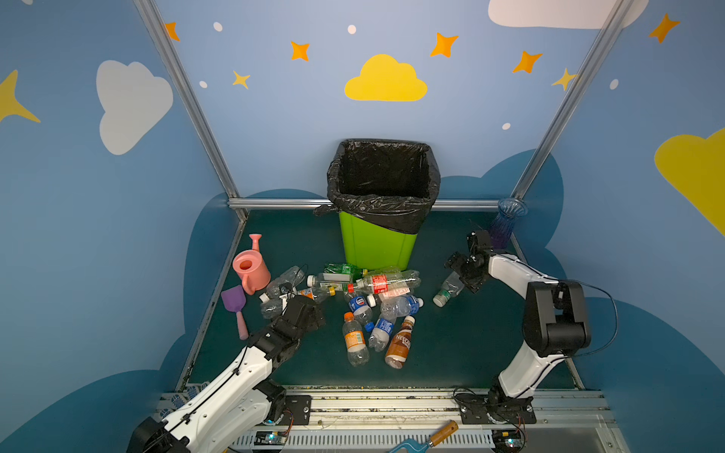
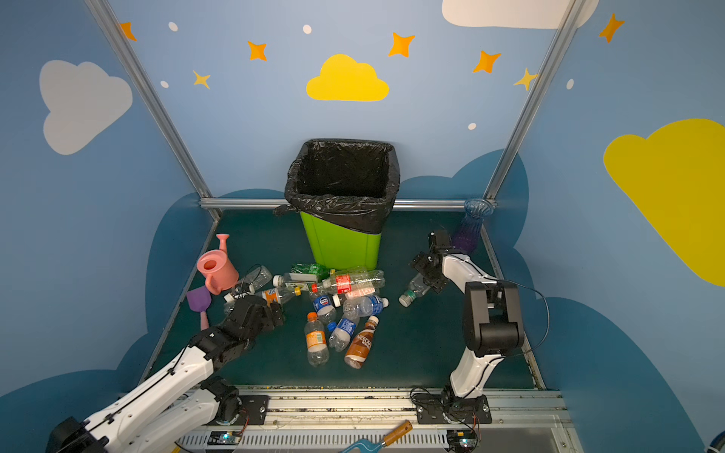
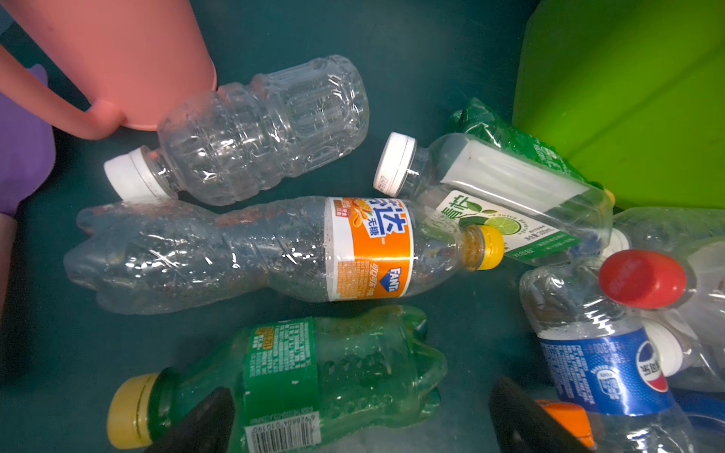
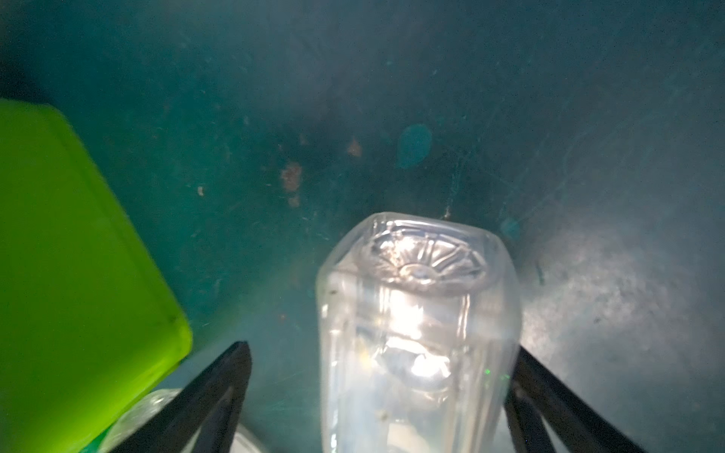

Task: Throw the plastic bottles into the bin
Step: 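Raise the clear bottle out of the pile with the right gripper, then swing the held clear bottle up over the bin with the right gripper, then release the bottle into the bin with the right gripper while the left moves down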

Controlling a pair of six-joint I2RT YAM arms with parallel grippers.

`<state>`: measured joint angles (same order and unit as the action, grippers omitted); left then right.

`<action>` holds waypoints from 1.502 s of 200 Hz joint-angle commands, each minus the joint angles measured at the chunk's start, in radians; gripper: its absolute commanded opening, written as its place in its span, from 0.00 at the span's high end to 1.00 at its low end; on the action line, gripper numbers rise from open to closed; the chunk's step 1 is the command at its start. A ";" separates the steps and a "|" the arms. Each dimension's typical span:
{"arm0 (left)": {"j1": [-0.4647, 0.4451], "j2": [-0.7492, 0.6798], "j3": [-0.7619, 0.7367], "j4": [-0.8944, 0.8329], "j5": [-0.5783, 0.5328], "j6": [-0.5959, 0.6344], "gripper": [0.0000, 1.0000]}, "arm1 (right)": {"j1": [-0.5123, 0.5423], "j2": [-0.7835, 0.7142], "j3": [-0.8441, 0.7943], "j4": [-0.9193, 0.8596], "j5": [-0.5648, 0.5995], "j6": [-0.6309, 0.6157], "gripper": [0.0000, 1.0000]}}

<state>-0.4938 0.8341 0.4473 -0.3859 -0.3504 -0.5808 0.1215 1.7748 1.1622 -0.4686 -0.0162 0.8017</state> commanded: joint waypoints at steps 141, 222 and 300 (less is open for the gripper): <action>0.051 -0.049 -0.053 0.059 -0.024 -0.040 0.00 | -0.105 -0.573 0.180 0.208 -0.050 -0.142 0.60; 0.078 -0.054 -0.054 0.089 0.014 -0.060 0.00 | 0.001 -0.353 0.634 0.414 -0.214 -0.009 0.49; 0.081 -0.109 -0.033 -0.018 -0.005 -0.105 0.00 | 0.202 0.209 1.648 -0.368 -0.335 -0.357 0.05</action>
<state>-0.4183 0.7818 0.4095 -0.3698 -0.3340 -0.6636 0.3458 2.2467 2.9070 -0.7776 -0.3763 0.5194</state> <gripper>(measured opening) 0.997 0.935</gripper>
